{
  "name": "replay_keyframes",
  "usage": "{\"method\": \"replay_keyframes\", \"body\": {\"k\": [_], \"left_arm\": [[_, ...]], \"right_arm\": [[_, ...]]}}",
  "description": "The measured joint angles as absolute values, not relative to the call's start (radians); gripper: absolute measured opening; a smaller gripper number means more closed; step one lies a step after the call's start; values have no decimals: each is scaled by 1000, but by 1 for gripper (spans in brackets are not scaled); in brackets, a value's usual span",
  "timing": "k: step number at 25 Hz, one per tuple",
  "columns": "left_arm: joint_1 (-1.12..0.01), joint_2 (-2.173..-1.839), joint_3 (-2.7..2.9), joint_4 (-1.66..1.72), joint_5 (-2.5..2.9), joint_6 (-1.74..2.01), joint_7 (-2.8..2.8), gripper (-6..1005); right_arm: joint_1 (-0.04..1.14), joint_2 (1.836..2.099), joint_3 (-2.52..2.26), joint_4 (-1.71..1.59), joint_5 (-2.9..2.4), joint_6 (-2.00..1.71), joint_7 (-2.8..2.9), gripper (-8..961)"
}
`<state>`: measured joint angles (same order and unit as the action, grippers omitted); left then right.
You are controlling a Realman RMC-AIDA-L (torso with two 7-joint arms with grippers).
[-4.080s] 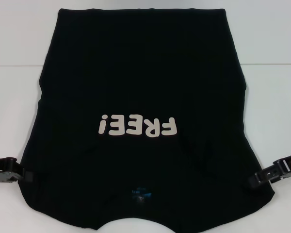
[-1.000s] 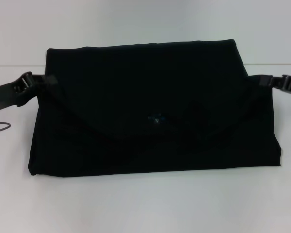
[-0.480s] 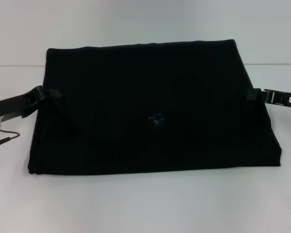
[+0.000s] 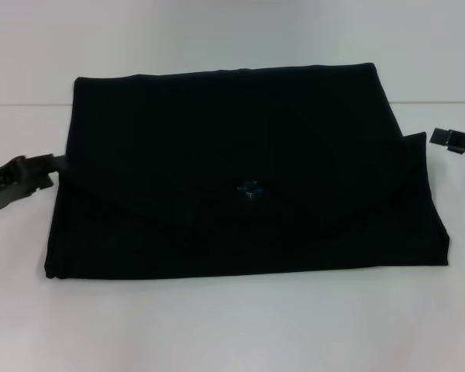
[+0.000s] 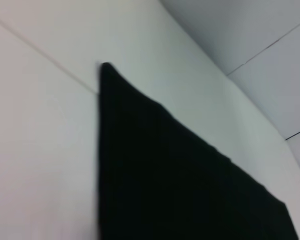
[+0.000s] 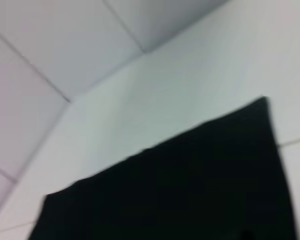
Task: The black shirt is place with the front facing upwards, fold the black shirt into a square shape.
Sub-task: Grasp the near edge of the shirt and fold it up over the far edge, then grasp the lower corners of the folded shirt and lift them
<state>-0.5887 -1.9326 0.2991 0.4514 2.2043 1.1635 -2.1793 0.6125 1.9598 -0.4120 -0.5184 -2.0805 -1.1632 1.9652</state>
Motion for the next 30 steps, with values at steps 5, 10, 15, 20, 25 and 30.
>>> {"method": "replay_keyframes", "body": {"k": [5,10,15,20,25,30], "left_arm": [[-552,-1879,399,470,2221,1280,-2229,620],[-550,-1880,432,544,2313,1371,-2221,720],[-555,-1885,477,562,2334,1364,-2213,821],[-556,-1888,512,559,2335,1354,-2210,931],[-555,-1890,525,553,2335,1410,-2210,955],[-556,-1894,552,552,2335,1427,-2210,952]], "right_arm": [[583,1952,-428,-519,-2065,-1389,1758,551],[569,1973,-441,-509,-2126,-1524,1577,663],[557,1994,-452,-507,-2161,-1548,1519,861],[556,2001,-475,-505,-2169,-1543,1516,914],[555,2002,-476,-506,-2169,-1543,1516,915],[557,2002,-476,-509,-2169,-1543,1524,915]]}}
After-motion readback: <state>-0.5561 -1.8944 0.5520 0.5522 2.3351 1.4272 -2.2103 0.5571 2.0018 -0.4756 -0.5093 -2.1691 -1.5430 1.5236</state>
